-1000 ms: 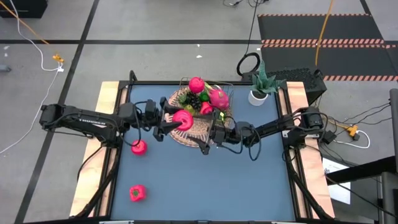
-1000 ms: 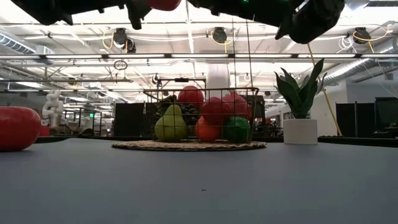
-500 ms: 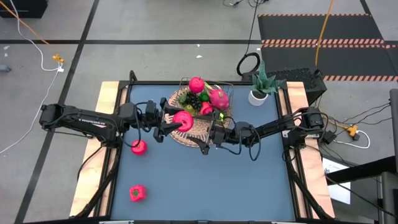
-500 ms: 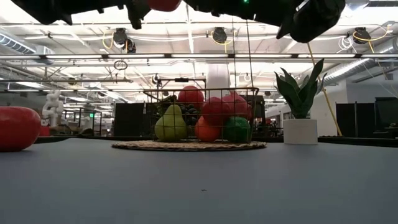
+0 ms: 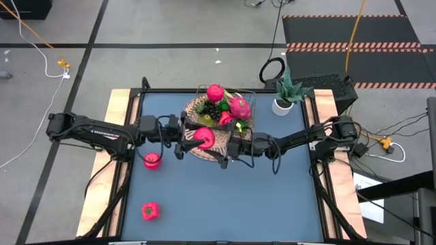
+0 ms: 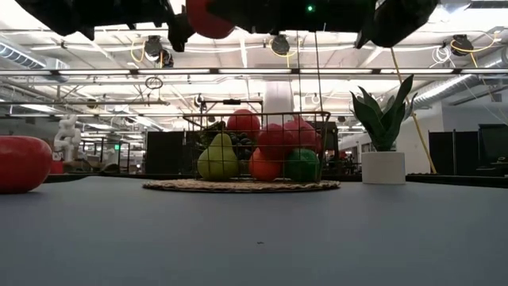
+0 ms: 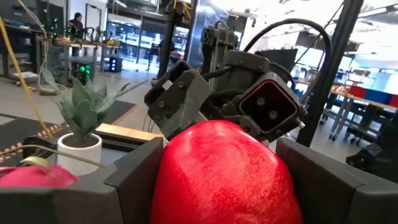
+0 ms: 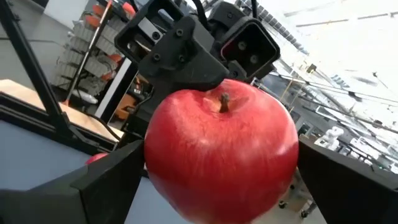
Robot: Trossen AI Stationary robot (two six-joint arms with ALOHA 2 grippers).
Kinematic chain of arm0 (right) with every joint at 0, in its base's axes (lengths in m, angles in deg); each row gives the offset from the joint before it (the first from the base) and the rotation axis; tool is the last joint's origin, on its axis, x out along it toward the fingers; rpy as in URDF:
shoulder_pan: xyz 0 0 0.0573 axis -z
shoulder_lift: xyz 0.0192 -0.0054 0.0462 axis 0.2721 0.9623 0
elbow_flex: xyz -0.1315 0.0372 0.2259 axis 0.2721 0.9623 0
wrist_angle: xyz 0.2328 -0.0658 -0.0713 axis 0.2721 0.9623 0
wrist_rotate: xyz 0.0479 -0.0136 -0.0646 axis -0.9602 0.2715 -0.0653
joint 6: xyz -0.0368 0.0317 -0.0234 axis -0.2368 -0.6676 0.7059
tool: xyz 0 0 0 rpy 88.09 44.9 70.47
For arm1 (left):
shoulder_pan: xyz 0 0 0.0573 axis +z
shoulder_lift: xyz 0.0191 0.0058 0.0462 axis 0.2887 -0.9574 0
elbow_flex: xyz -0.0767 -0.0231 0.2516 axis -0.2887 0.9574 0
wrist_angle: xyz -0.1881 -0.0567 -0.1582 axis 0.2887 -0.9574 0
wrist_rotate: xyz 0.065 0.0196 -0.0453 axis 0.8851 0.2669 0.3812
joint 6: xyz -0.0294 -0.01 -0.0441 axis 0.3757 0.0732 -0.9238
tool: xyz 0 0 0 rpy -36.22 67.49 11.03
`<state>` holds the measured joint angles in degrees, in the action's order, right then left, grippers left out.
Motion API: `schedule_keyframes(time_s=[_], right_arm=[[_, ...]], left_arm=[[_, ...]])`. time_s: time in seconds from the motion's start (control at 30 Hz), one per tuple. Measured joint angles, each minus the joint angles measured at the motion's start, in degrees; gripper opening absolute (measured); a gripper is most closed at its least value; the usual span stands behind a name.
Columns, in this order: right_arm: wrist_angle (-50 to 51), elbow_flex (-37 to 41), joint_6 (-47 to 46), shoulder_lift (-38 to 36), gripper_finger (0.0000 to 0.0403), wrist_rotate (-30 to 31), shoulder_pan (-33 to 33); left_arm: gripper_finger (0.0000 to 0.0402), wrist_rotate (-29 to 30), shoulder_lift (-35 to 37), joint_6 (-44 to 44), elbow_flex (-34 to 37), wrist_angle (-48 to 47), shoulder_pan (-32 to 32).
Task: Build produce basket
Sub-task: Put the apple into the gold wire basket
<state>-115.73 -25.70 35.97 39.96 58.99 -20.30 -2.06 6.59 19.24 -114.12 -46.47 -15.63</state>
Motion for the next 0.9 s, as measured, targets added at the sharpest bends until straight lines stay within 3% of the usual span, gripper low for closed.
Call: schedule_keyframes(time_s=[0.2,0.57,0.8,0.9], right_arm=[[-0.31,-0.04,1.08,-0.18,0.0400,-3.32,0.09],[-0.07,-0.15,-2.59,-0.18,0.0374,-1.03,0.39],[1.94,-0.43,-5.63,-0.10,0.0365,0.66,0.37],[5.26,-0.35,-6.16,-0.87,0.0365,6.69,0.39]], left_arm=[[0.0296,-1.35,-2.99,-1.05,-0.53,3.21,-0.13],[0.0319,-1.03,-3.87,-2.41,-0.60,6.52,-0.04],[0.0358,-0.91,0.77,0.04,-0.68,-0.01,-0.04],[0.0368,0.28,5.35,4.01,-0.75,-7.97,0.20]])
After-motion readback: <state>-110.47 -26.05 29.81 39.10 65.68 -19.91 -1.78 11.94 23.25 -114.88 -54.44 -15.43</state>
